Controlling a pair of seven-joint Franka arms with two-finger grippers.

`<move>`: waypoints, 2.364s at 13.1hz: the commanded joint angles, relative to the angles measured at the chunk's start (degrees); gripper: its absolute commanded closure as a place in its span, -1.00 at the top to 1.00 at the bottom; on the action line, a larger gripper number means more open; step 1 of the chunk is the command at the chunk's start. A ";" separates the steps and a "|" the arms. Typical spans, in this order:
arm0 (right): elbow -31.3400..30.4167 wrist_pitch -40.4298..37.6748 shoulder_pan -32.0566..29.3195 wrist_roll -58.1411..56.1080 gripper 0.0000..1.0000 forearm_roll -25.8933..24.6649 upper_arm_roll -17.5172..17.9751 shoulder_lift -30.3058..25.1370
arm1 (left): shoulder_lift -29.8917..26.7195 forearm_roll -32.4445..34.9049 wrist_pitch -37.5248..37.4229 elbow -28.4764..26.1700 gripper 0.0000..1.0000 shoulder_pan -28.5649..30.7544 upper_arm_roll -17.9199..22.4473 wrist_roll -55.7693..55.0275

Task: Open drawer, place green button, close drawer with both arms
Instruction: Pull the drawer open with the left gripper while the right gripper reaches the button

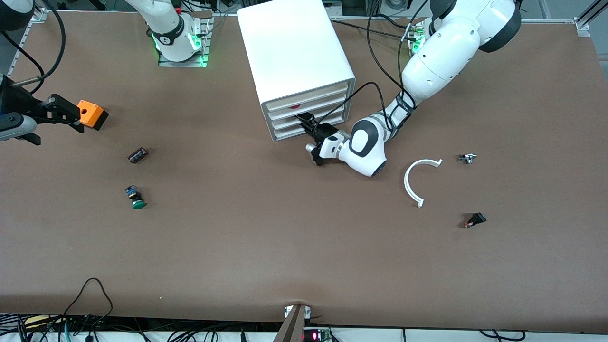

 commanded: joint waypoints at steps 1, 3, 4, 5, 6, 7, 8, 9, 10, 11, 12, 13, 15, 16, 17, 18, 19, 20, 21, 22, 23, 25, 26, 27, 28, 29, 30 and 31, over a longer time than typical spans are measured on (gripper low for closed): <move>0.93 -0.08 -0.54 0.20 1.00 -0.62 0.53 0.26 | -1.03 -2.55 0.53 -1.25 -0.81 -0.59 0.19 1.69; 1.01 0.35 -0.54 -0.24 1.00 -0.01 0.53 0.17 | -0.95 -5.08 0.53 -1.95 -1.00 -0.23 0.19 1.61; 1.01 0.53 -0.45 -0.50 1.00 -0.18 0.53 0.44 | -0.95 -7.45 0.62 -2.39 -1.00 -0.23 0.27 1.69; 1.01 0.45 -0.54 -0.33 1.00 -0.01 0.53 0.52 | -0.95 -9.13 0.71 -2.39 -1.00 -0.15 0.27 1.61; 0.93 0.36 -0.28 0.37 1.00 -0.70 0.62 0.53 | -0.95 -10.80 1.32 -2.39 -1.00 -0.06 0.36 1.52; 0.93 0.44 -0.02 0.55 1.00 -1.06 0.79 0.61 | -0.95 -11.68 2.54 -2.39 -1.00 0.29 0.36 1.34; 0.93 0.53 -0.36 0.46 1.00 -0.36 0.71 0.61 | -0.95 -12.39 3.60 -2.39 -1.00 0.82 0.36 0.99; 0.93 0.36 -0.54 -0.41 1.00 -0.18 0.53 0.79 | -0.95 -13.53 4.39 -2.48 -1.00 1.26 0.36 0.99; 0.84 0.10 -0.45 -0.16 1.00 -0.44 0.44 1.05 | -0.95 -14.93 5.10 -2.57 -1.00 1.43 0.45 0.90; 0.93 0.09 -0.37 0.02 1.00 -0.97 0.53 1.58 | -0.95 -15.90 6.41 -2.74 -1.00 1.96 0.54 0.90; 0.75 -0.08 -0.36 -0.50 1.00 -0.97 0.53 2.36 | -1.03 -16.34 7.82 -2.75 -1.00 2.40 0.45 0.90; 0.66 -0.26 -0.45 -0.77 1.00 -0.97 0.53 4.37 | -1.21 -16.87 8.87 -2.75 -1.00 2.75 0.45 0.90; 0.40 -0.61 -0.02 -0.51 1.00 -1.06 0.62 5.01 | -1.30 -17.67 9.50 -2.66 -1.00 3.63 0.62 0.90; 0.31 -0.70 0.07 -0.42 1.00 -1.06 0.70 5.27 | -1.39 -17.67 10.80 -2.75 -1.00 4.68 0.63 0.90; 0.31 -0.70 0.07 -0.59 1.00 -1.06 0.71 6.32 | -1.73 -17.67 11.86 -2.75 -1.00 4.95 0.63 0.82; 0.31 -0.70 -0.01 -0.51 1.00 -1.41 0.71 7.11 | -1.91 -17.67 12.66 -2.75 -1.00 5.30 0.63 0.81; 0.31 -0.70 -0.10 -0.85 1.00 -2.63 0.71 8.34 | -2.09 -17.67 13.88 -2.66 -1.00 5.91 0.63 0.90; 0.22 -0.52 -0.10 -2.42 1.00 -3.16 0.71 9.57 | -2.52 -17.67 14.50 -2.66 -1.00 6.09 0.63 0.90; 0.14 0.00 -0.10 -3.57 1.00 -3.52 0.71 10.71 | -2.79 -17.67 16.25 -2.66 -1.00 6.27 0.63 1.25; 0.14 0.79 -0.36 -4.54 1.00 -3.52 0.71 12.11 | -2.88 -17.67 17.92 -2.66 -1.00 6.79 0.54 1.78; -0.39 2.28 -0.45 -6.46 1.00 -3.61 0.53 13.08 | -2.88 -17.58 18.55 -2.48 -1.00 6.97 0.54 1.96; -1.96 5.87 -2.20 -13.47 1.00 -3.26 0.44 15.37 | -3.23 -17.58 20.04 -2.22 -1.00 7.06 0.54 2.39; -2.67 8.68 -3.17 -15.60 1.00 -3.08 0.44 16.86 | -3.23 -17.67 20.22 -1.96 -1.00 7.06 0.62 2.66; -3.20 10.97 -3.87 -17.62 1.00 -2.99 0.44 18.18 | -3.23 -17.58 21.27 -1.78 -1.00 7.15 0.63 2.66; -3.38 12.73 -4.40 -18.95 1.00 -2.91 0.44 19.58 | -3.23 -17.58 22.23 -1.69 -1.00 7.15 0.63 2.66; -3.47 13.97 -5.10 -19.83 1.00 -2.73 0.44 20.99 | -3.23 -17.49 22.77 -1.17 -1.00 7.32 0.63 2.66; -3.47 15.72 -5.81 -20.71 1.00 -2.47 0.44 22.57 | -3.23 -17.32 22.77 -0.64 -0.04 7.93 0.63 2.40; -3.55 18.00 -6.25 -21.94 1.00 -2.38 0.44 24.41 | -3.32 -17.05 22.77 -0.72 0.97 8.20 0.63 2.14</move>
